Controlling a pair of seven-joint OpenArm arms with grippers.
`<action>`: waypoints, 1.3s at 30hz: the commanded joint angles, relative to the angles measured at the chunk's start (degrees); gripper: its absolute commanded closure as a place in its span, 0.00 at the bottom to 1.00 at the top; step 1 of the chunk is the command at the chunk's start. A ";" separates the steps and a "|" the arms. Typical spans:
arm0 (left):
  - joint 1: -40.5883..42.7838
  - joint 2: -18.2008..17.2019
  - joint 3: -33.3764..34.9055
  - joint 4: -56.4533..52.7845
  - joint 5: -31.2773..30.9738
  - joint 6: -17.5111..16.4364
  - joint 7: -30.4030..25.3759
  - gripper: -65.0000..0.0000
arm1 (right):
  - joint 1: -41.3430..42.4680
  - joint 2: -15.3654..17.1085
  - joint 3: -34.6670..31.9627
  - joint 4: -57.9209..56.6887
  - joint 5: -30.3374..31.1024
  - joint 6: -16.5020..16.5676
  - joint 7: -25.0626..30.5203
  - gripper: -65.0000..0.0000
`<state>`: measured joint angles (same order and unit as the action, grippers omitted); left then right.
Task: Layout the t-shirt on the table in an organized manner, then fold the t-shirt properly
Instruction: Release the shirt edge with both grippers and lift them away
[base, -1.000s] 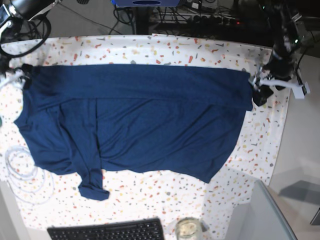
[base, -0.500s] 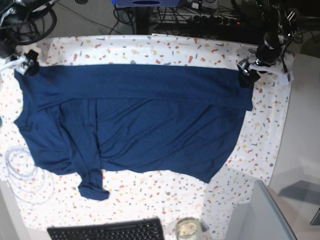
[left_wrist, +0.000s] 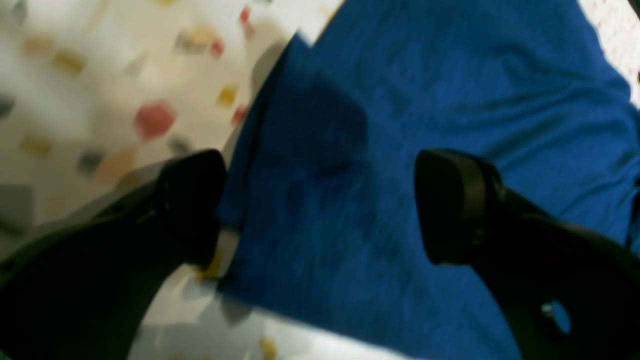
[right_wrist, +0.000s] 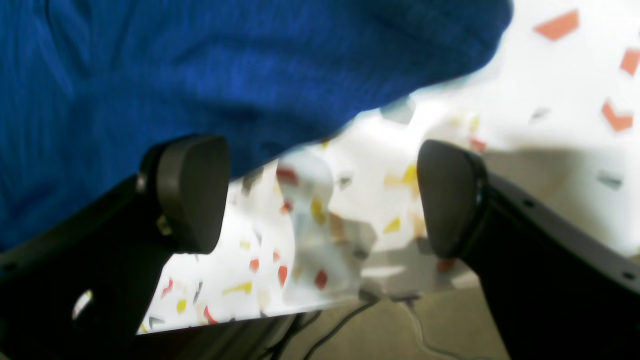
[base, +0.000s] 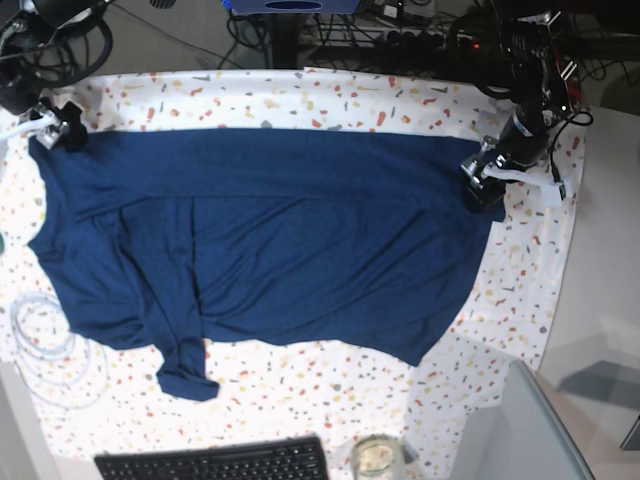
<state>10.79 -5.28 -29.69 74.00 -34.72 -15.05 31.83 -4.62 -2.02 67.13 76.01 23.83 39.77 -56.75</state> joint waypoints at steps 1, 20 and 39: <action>-0.19 -0.39 -0.07 -0.37 -0.23 -0.03 0.21 0.14 | 0.45 1.63 -0.19 -0.80 0.74 0.23 0.71 0.14; -0.28 -1.36 -0.07 -2.92 -0.14 -0.12 0.47 1.00 | 3.70 6.81 -0.28 -14.16 1.09 0.23 1.15 0.69; 9.21 -3.38 -0.77 7.54 -0.23 0.06 0.56 1.00 | 2.47 7.60 0.16 -1.15 0.82 0.23 -9.14 1.00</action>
<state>20.18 -7.70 -30.13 80.62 -34.52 -15.00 33.74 -2.31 4.51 67.16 73.87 23.94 39.92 -66.28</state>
